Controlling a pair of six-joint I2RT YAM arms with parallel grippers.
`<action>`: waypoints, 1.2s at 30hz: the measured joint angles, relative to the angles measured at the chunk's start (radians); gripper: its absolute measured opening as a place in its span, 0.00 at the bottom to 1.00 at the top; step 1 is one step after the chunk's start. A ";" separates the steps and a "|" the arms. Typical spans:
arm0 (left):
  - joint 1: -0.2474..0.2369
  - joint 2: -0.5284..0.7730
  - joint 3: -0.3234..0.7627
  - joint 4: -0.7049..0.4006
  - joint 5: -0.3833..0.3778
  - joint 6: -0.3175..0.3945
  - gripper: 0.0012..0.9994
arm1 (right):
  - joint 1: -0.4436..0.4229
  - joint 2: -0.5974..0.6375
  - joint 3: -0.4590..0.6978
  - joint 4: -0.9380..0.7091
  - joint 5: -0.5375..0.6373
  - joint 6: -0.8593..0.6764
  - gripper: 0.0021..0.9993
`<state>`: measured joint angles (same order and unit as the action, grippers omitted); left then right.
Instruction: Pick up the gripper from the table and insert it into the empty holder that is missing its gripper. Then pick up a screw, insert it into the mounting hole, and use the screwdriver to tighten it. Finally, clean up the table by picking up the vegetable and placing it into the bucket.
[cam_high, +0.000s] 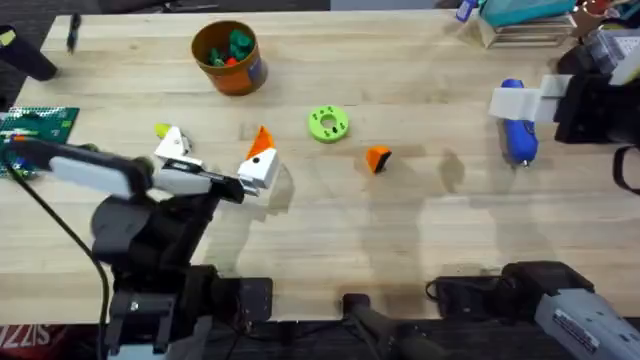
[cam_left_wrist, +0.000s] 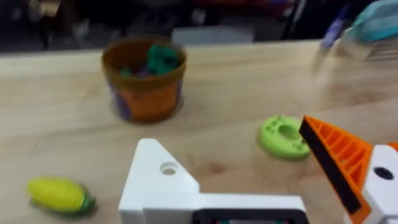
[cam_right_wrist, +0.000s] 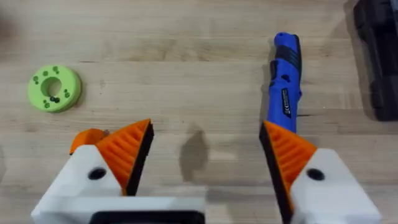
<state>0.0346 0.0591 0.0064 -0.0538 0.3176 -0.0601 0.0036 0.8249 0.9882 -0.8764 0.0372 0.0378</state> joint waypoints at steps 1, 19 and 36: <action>-0.002 -0.026 0.001 0.004 0.023 0.002 0.99 | 0.000 0.000 0.000 0.000 0.000 0.000 0.99; -0.129 -0.058 0.001 -0.006 0.355 0.007 0.99 | 0.000 0.000 0.000 0.000 0.000 0.000 0.99; -0.129 -0.058 0.001 -0.007 0.381 0.007 0.99 | 0.000 0.000 0.000 0.000 0.000 0.000 0.99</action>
<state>-0.0940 0.0010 0.0074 -0.0612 0.6991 -0.0528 0.0036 0.8249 0.9882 -0.8762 0.0372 0.0378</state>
